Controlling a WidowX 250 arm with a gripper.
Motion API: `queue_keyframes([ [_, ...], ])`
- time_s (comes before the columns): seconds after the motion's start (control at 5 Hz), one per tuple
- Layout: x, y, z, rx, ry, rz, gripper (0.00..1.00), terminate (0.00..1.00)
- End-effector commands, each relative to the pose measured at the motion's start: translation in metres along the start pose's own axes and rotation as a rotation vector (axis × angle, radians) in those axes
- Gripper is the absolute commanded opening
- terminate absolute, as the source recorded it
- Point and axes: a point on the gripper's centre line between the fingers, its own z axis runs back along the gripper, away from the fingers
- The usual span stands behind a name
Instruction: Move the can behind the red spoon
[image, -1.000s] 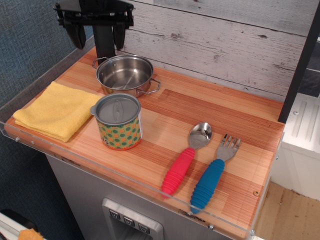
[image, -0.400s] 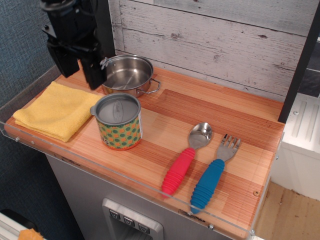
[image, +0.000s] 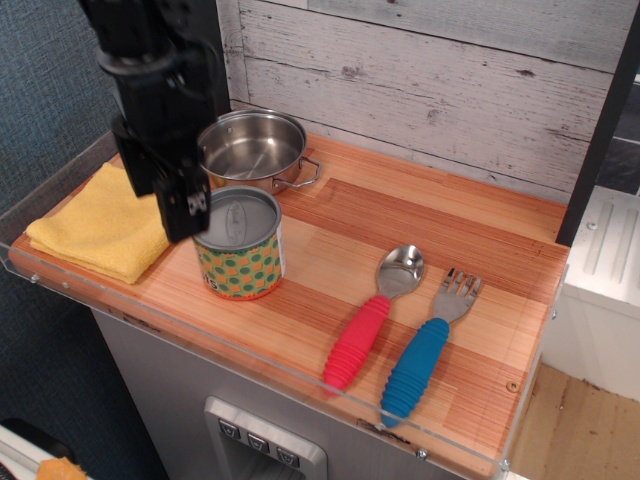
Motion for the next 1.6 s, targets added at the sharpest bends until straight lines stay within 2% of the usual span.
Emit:
queue_keyframes([
  [0.0, -0.01, 0.011, -0.003, 0.058, 0.069, -0.104, 1.0, 0.0],
  [0.2, -0.013, 0.018, -0.006, 0.1, 0.176, -0.086, 1.0, 0.0],
  [0.4, -0.011, 0.024, -0.013, 0.08, 0.164, -0.084, 1.0, 0.0],
  [0.6, 0.0, 0.027, -0.019, 0.091, 0.086, -0.109, 1.0, 0.0],
  [0.8, 0.009, 0.026, -0.017, 0.086, -0.03, -0.137, 1.0, 0.0],
  [1.4, 0.033, 0.025, -0.02, 0.057, -0.067, -0.157, 1.0, 0.0],
])
